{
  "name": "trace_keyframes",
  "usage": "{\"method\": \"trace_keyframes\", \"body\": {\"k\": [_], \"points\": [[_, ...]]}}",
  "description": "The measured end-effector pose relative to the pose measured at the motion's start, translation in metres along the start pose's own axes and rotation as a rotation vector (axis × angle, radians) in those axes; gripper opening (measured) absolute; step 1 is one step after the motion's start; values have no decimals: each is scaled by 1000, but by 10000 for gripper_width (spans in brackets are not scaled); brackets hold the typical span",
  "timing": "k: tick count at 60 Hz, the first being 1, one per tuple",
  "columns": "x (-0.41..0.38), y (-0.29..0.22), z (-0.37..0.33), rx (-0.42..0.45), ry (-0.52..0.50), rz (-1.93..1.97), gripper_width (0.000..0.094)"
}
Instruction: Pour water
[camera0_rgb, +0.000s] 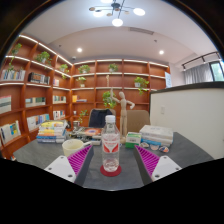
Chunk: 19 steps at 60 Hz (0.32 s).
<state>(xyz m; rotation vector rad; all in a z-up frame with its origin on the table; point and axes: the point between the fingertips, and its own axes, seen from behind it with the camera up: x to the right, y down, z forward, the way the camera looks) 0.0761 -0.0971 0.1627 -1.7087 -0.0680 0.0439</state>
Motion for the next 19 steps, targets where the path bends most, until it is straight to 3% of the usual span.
{"method": "trace_keyframes", "body": {"k": [19], "points": [[-4, -10, -23, 15, -13, 30, 846]]}}
